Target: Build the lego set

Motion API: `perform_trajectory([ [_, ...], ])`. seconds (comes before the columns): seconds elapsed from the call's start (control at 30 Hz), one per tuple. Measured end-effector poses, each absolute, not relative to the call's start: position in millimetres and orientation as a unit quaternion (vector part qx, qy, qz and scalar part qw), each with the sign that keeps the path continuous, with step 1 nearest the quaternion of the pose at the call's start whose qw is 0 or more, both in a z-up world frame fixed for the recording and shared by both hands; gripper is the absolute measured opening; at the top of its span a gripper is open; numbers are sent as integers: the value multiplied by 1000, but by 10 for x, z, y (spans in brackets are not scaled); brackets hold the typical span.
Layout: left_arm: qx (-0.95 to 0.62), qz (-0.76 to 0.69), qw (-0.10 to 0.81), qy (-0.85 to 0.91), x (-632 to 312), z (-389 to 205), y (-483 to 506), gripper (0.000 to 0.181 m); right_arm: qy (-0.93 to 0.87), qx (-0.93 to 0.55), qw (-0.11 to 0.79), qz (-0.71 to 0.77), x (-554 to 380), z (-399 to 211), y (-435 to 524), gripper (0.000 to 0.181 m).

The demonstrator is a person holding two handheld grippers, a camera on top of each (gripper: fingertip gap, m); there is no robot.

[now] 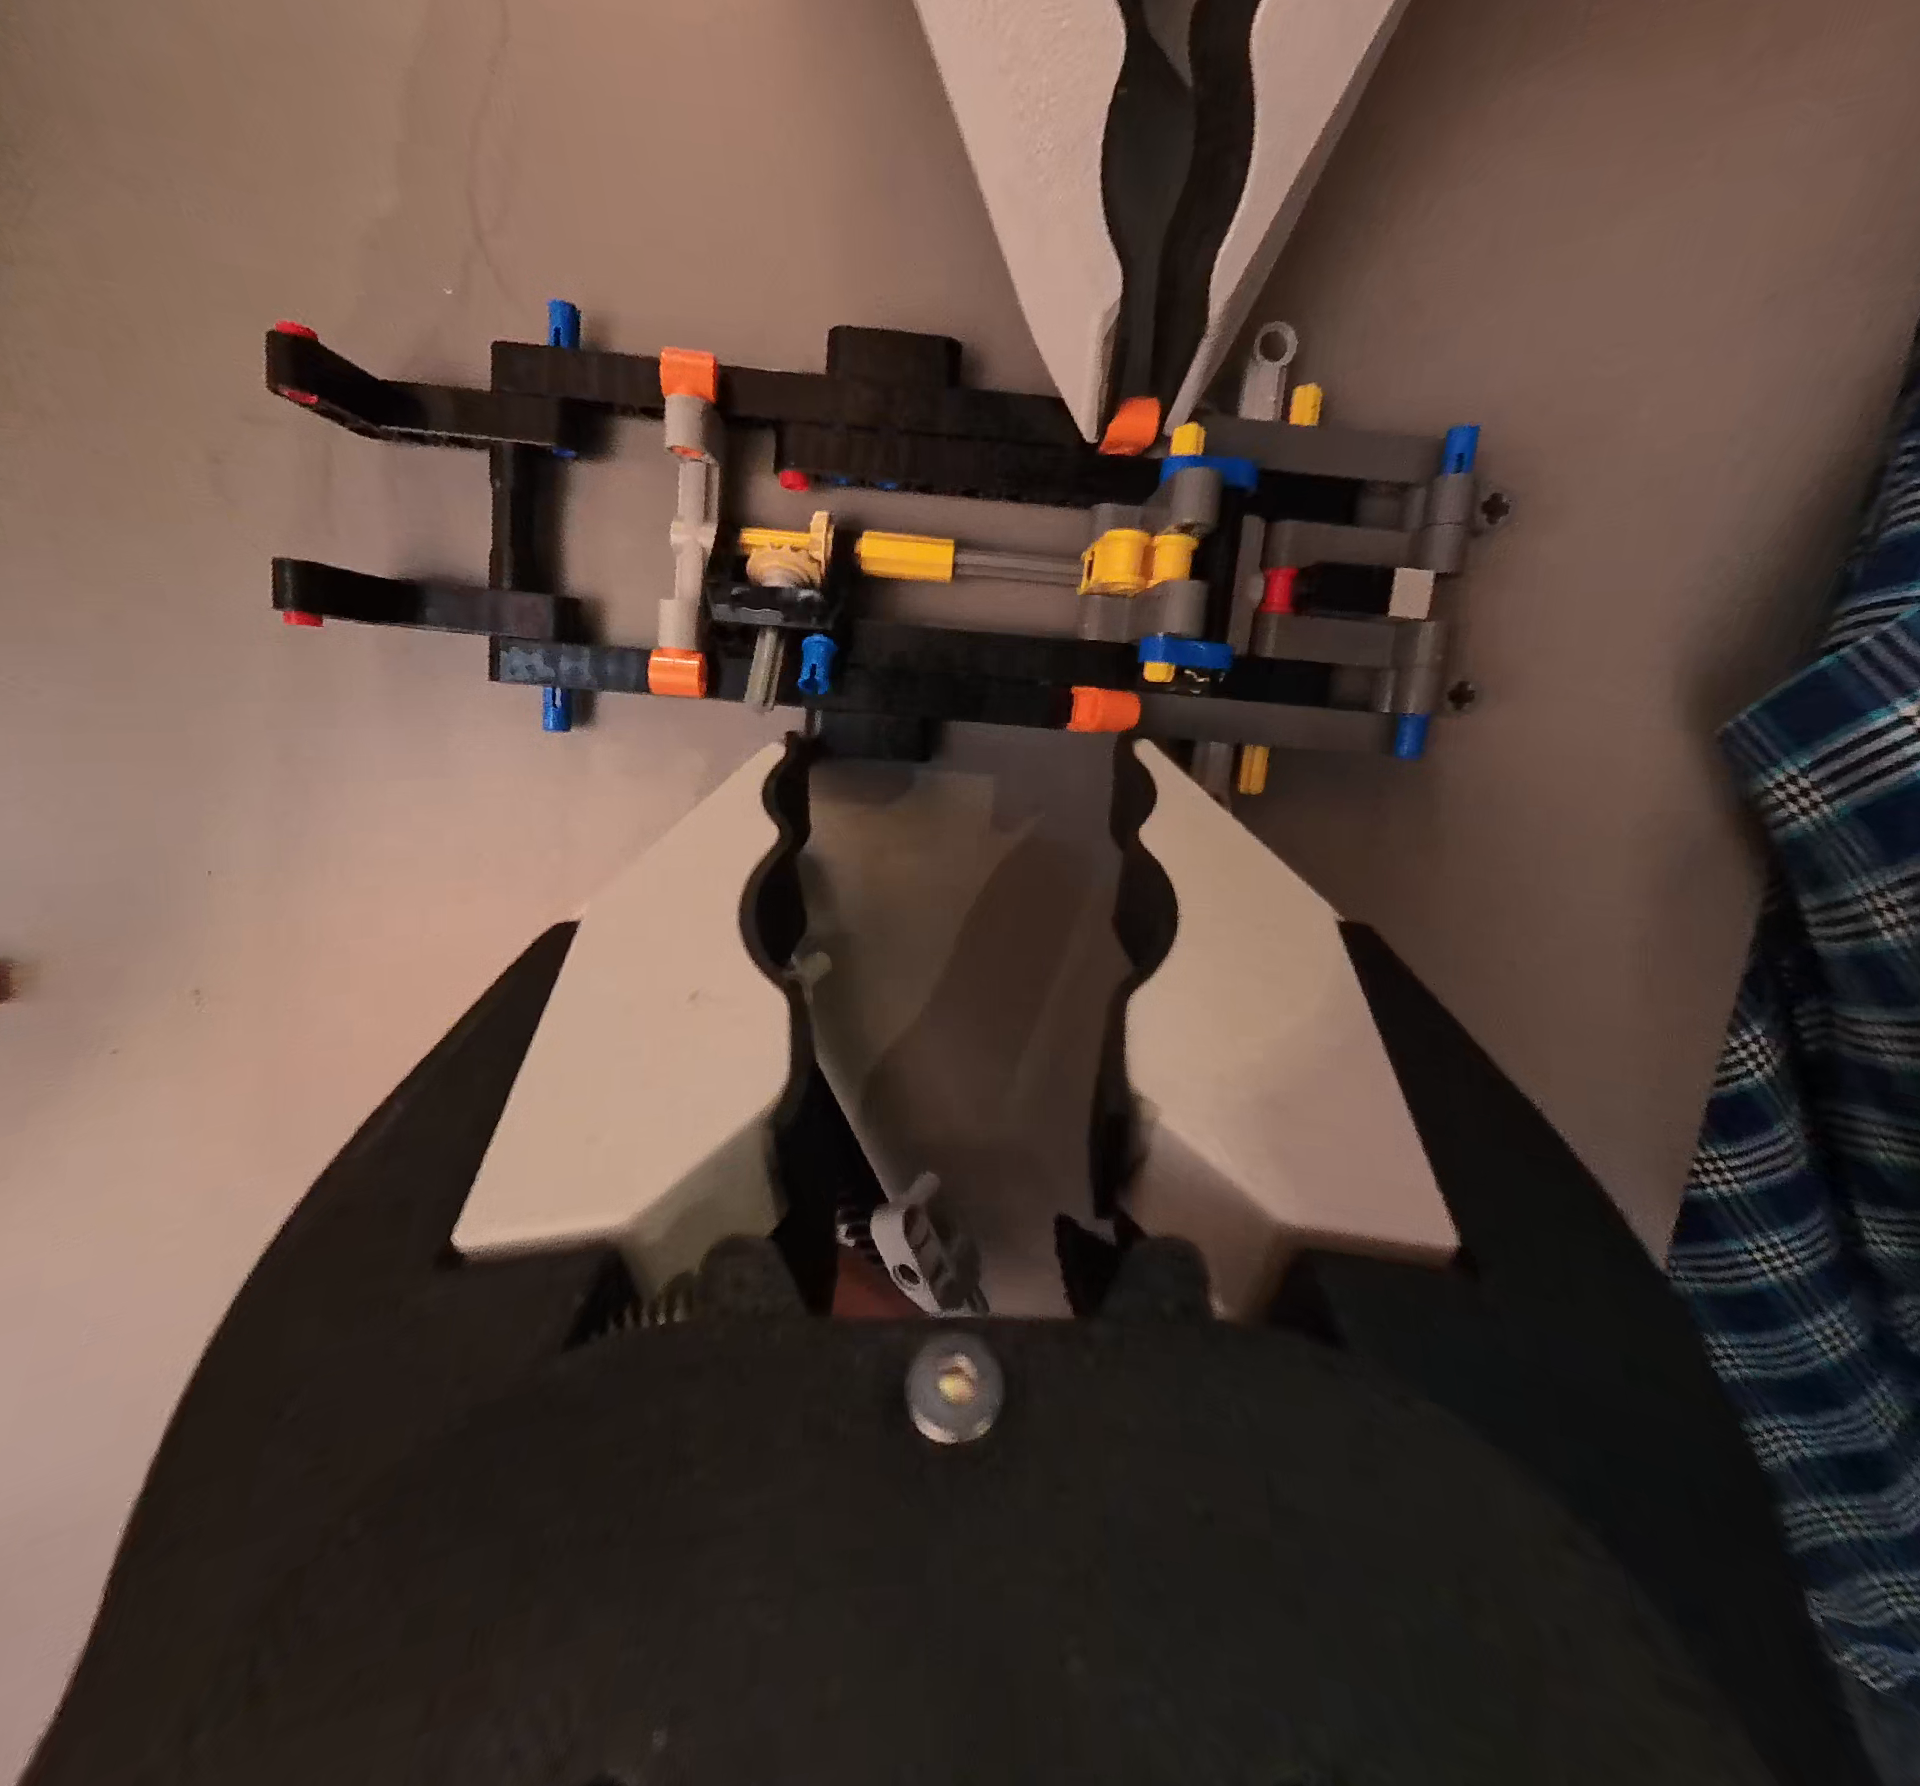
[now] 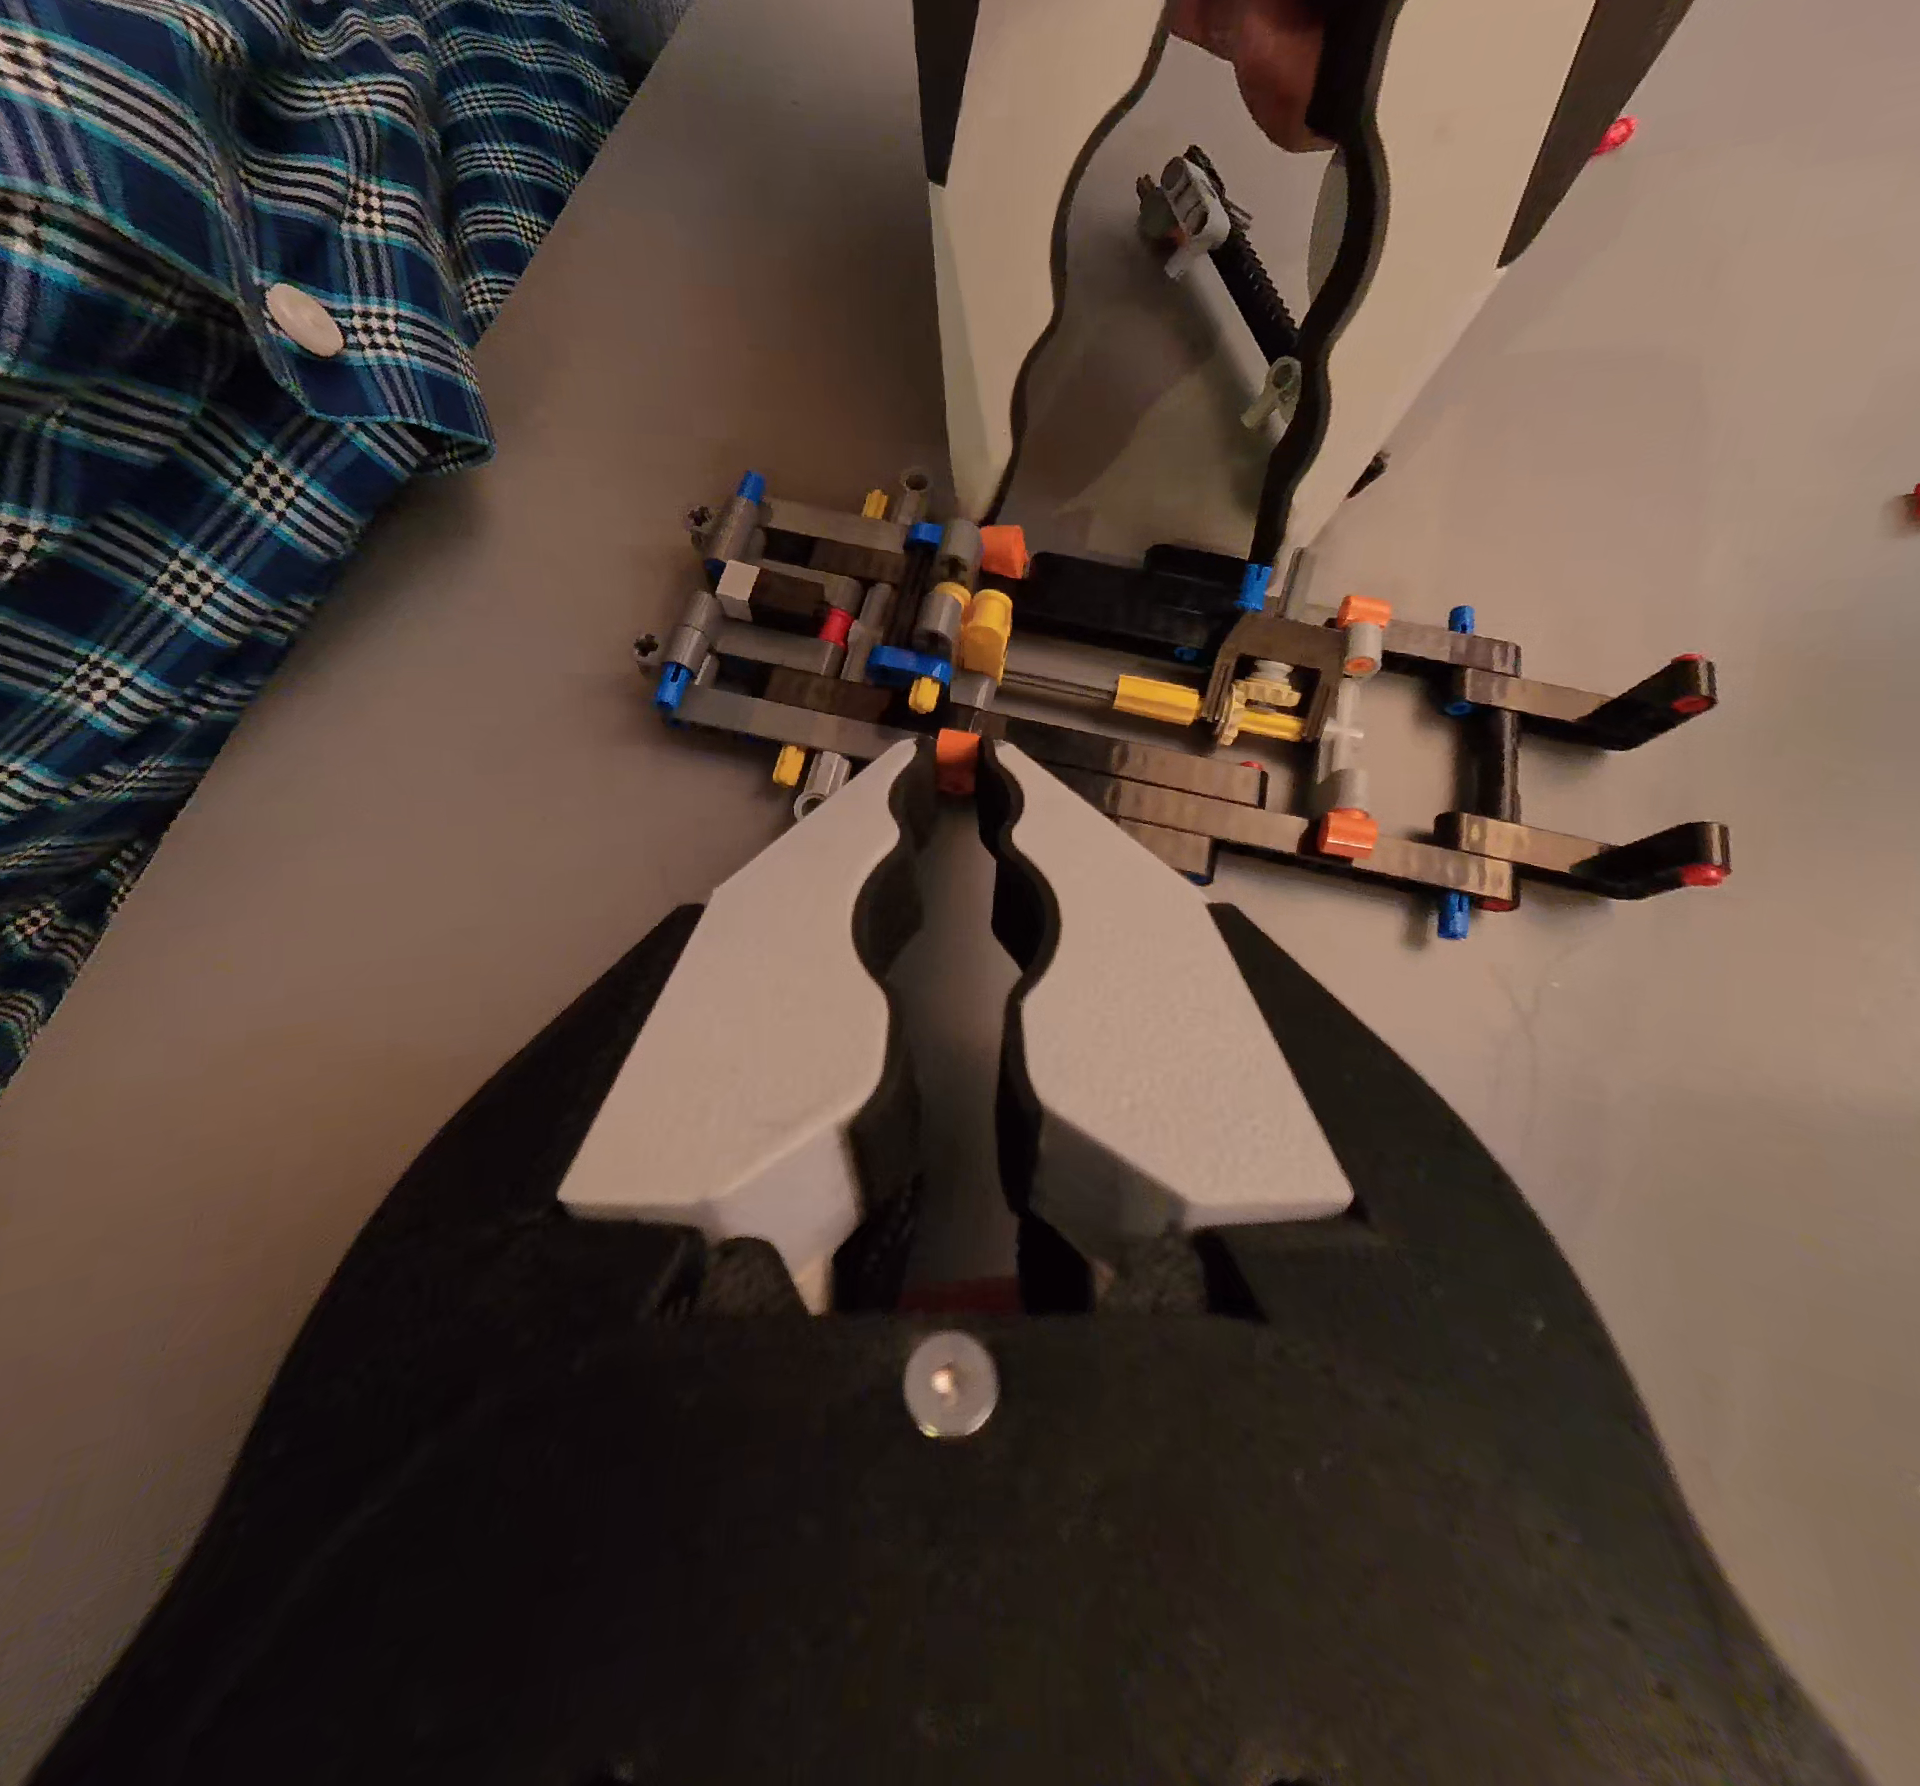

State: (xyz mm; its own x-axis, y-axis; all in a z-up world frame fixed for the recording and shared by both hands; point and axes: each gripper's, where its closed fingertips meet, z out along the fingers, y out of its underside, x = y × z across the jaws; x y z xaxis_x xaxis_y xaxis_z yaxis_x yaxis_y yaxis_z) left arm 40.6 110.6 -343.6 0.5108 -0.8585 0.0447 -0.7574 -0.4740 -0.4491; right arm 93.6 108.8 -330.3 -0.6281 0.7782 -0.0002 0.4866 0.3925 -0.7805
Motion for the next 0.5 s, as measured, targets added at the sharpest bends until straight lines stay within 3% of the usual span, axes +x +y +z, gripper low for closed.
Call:
perform_trajectory([
  [0.07,-846,-131,190,480,401,-3436,1115,54,-814,-388,187,391,937,-3303,1087,5],
  [0.1,-849,-116,197,477,357,-3438,1176,29,-815,-384,183,392,949,-3304,1072,5],
  [0.2,-845,-131,194,480,360,-3435,1198,23,-817,-381,180,393,949,-3306,1046,5],
  [0.27,-844,-135,184,485,353,-3431,1171,30,-816,-389,181,388,934,-3317,1069,5],
  [0.33,-840,-161,172,488,401,-3405,1070,57,-816,-391,184,384,924,-3327,1077,5],
  [0.4,-842,-175,167,482,438,-3409,999,68,-816,-391,185,384,924,-3327,1076,5],
  [0.5,-848,-174,180,467,459,-3410,1003,69,-816,-390,185,384,926,-3328,1072,5],
])
